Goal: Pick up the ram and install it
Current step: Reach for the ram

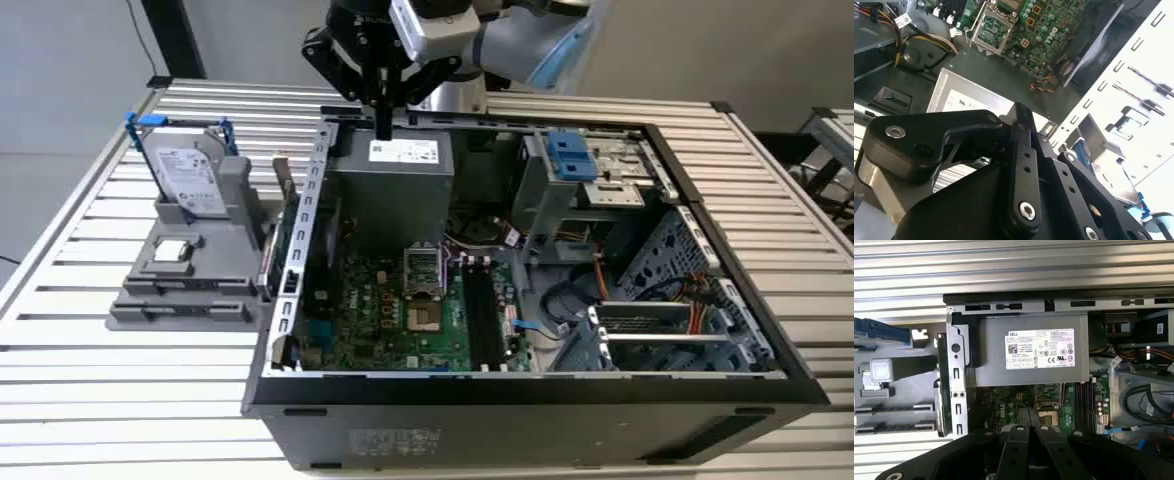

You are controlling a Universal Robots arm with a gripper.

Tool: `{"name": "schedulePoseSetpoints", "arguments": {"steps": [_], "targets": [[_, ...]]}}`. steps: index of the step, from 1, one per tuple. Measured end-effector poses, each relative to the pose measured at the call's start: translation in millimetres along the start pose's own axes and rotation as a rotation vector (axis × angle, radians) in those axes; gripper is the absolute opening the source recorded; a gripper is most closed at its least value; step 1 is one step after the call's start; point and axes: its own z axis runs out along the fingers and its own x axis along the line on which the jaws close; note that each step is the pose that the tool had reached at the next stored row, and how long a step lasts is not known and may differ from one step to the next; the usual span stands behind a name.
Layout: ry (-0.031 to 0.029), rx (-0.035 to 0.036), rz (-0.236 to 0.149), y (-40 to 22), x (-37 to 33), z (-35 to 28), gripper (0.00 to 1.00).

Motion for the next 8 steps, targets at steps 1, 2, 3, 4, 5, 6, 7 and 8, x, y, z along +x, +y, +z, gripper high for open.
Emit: {"name": "schedulePoseSetpoints", "arguments": {"steps": [1, 2, 3, 4, 5, 6, 7, 8], "targets": [[0.0, 0.0, 0.0, 0.0, 0.0, 0.0, 0.0], [0.0, 0.0, 0.0, 0.0, 0.0, 0.0, 0.0], [0.0, 0.0, 0.0, 0.0, 0.0, 0.0, 0.0], [0.0, 0.0, 0.0, 0.0, 0.0, 0.0, 0.0], [0.0, 0.0, 0.0, 0.0, 0.0, 0.0, 0.0], [0.0, 0.0, 0.0, 0.0, 0.0, 0.0, 0.0], [0.0, 0.0001, 0.0, 0.0, 0.0, 0.0, 0.0], [0.0, 0.0, 0.0, 0.0, 0.0, 0.0, 0.0]]}}
